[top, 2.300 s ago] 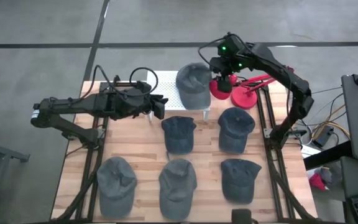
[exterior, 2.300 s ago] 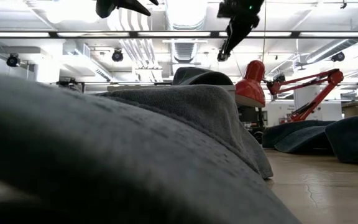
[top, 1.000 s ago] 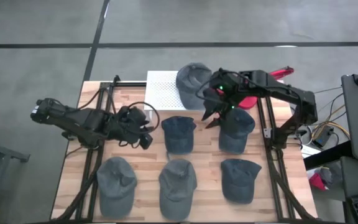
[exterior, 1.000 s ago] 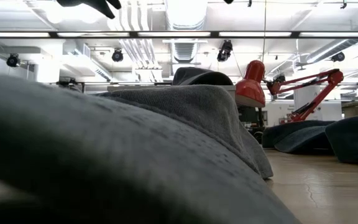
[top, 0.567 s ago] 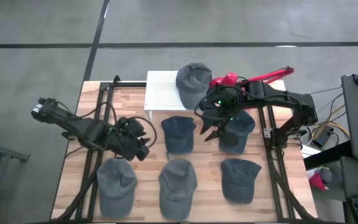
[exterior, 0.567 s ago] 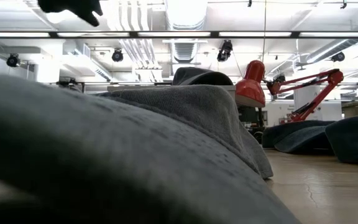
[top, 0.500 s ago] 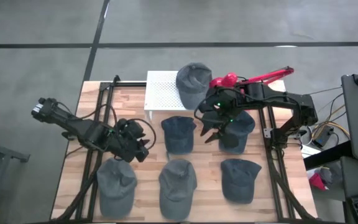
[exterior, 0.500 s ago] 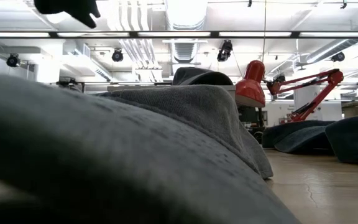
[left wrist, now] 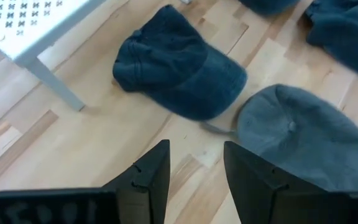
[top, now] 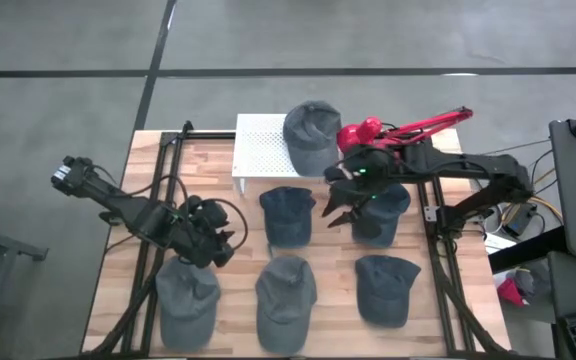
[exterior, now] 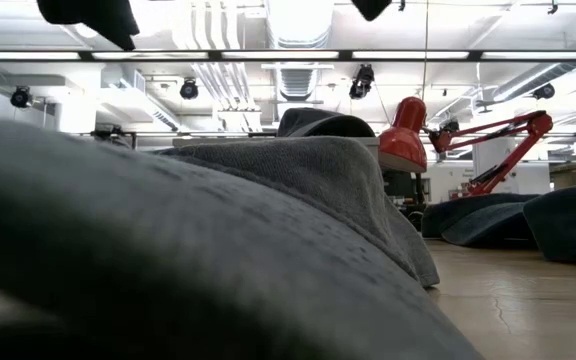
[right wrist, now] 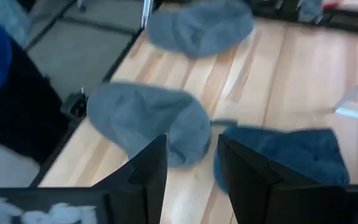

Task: Pick & Place hat
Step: Stack the left gray cap on the gray cap on the shelf

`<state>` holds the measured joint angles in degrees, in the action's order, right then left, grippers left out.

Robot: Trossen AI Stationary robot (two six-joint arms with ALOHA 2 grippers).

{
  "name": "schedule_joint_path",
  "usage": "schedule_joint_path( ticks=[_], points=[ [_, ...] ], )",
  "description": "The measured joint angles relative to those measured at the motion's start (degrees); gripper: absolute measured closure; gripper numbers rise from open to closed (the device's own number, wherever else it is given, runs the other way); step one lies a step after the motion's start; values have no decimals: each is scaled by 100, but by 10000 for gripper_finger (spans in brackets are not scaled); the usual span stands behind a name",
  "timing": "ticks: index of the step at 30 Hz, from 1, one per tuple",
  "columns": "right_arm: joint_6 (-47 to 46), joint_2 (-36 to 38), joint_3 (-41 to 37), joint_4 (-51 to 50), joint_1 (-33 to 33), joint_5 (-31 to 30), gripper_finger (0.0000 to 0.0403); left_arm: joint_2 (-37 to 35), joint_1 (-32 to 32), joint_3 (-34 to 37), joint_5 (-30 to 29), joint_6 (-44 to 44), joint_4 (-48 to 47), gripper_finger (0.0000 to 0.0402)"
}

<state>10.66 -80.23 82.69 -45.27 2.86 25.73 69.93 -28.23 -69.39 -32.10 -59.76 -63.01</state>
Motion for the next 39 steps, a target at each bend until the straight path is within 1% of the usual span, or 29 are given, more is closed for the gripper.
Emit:
schedule_joint_path(
  ticks=[3,6,9,14,18,22,27,34,39],
  points=[
    [-208,531,-582,584,31,-15,262,0,0,137,273,-29,-111,257],
    [-338,1041,-1108,1123,34,-18,266,0,4,349,725,-45,-229,257],
    [-361,1506,-1587,1668,30,-15,271,0,4,547,1172,-242,-412,257],
    [-544,2139,-2320,2546,70,-19,277,0,4,863,1594,-662,-633,257],
    [-810,2565,-2734,2784,148,-28,277,0,9,1075,1850,-851,-736,257],
    [-1062,2830,-2953,2792,180,-34,275,0,9,1198,2262,-1233,-1121,257],
    [-1091,2912,-2982,2813,181,-33,280,0,9,1264,2724,-1646,-1618,257],
    [-1025,2912,-2973,2811,181,-32,279,0,4,1420,3143,-1633,-1608,254],
    [-876,2914,-2974,2809,181,-30,274,0,4,1622,3331,-1623,-1589,225]
  ],
)
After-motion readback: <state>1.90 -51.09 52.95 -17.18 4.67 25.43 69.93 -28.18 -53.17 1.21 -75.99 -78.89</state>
